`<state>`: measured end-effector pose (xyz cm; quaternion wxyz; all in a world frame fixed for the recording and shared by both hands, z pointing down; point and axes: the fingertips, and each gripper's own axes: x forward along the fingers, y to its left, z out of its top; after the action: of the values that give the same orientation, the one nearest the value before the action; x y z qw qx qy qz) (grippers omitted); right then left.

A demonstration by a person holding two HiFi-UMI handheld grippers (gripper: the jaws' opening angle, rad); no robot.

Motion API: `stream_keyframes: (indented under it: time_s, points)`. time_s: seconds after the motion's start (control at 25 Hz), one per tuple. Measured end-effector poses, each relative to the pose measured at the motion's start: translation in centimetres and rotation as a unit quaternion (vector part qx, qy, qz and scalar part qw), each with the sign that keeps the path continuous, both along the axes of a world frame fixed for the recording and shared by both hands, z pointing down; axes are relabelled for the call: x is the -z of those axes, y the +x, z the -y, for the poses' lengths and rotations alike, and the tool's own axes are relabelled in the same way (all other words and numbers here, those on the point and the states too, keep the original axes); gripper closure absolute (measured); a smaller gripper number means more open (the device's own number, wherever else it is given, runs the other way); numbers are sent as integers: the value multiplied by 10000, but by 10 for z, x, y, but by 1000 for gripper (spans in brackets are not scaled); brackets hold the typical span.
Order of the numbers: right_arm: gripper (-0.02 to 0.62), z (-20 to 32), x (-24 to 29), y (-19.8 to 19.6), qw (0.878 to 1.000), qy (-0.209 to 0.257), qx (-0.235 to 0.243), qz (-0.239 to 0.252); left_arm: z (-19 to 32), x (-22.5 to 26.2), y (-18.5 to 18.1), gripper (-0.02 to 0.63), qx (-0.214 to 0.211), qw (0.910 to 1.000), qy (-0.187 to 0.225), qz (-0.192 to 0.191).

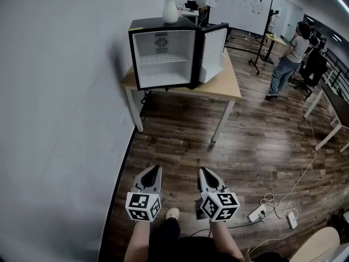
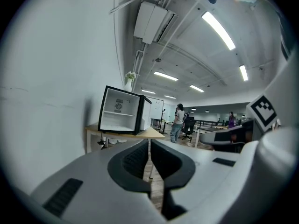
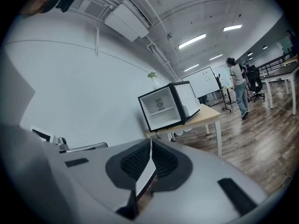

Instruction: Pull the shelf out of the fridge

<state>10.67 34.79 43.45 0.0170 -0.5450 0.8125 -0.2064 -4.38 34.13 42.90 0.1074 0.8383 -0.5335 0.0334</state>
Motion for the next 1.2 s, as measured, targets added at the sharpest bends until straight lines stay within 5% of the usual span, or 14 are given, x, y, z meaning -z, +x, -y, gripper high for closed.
stream_keyframes:
  time_s: [0.76,1.2]
  points:
    - [603,148,-9,-34,9998,-121,-151,22,158,-5,-23,591,-271,9996,-35,-100]
    - [603,161,-31,-54,9990,-414,-139,136,168,-28,-33,591,-357,9987,-305,-176]
